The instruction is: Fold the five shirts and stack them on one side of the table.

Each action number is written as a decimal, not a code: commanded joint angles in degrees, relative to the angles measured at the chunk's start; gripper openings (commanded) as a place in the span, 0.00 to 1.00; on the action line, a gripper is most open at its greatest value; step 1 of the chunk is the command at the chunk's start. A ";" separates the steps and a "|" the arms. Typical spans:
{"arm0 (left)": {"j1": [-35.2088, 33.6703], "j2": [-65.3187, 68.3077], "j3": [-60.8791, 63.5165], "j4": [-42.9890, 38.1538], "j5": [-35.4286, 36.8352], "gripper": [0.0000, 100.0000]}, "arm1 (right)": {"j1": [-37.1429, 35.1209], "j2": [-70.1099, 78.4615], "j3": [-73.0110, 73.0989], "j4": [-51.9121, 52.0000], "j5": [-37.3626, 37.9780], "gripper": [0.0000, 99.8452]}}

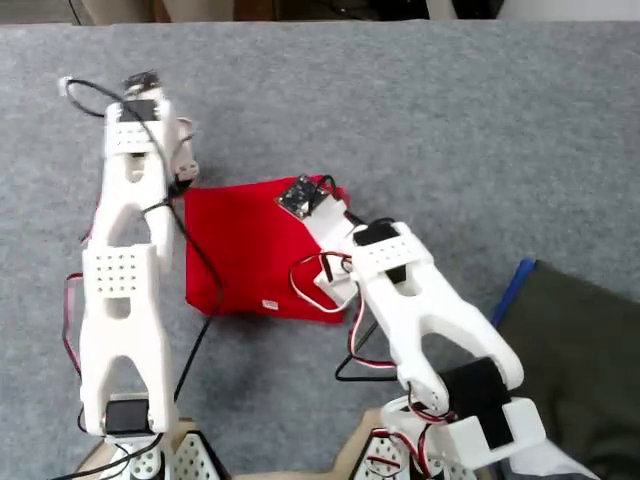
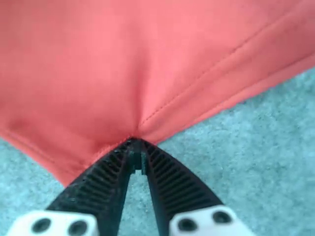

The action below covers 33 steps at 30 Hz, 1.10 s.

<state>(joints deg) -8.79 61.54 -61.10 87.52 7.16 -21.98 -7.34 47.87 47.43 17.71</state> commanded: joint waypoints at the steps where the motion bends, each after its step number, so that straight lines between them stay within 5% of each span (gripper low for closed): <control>1: -1.93 -0.22 -2.20 -0.88 -0.62 0.02 | -0.57 -0.13 -3.21 -0.79 2.55 0.01; 9: -1.58 -3.38 -14.07 13.19 -0.62 0.02 | -0.75 -11.91 -18.24 14.77 6.51 0.01; 13: -1.58 -7.96 -12.75 13.63 -1.49 0.02 | 3.21 -10.68 -28.88 17.05 9.58 0.01; 24: 7.38 -39.25 34.11 11.96 -3.08 0.02 | 7.52 22.55 -54.02 16.70 11.60 0.01; 33: 13.80 -56.48 72.09 -4.40 -2.02 0.02 | 7.25 36.53 -64.66 16.88 11.43 0.01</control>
<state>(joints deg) 3.34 11.16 -0.70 88.40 4.53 -15.38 27.65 -12.09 63.96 28.97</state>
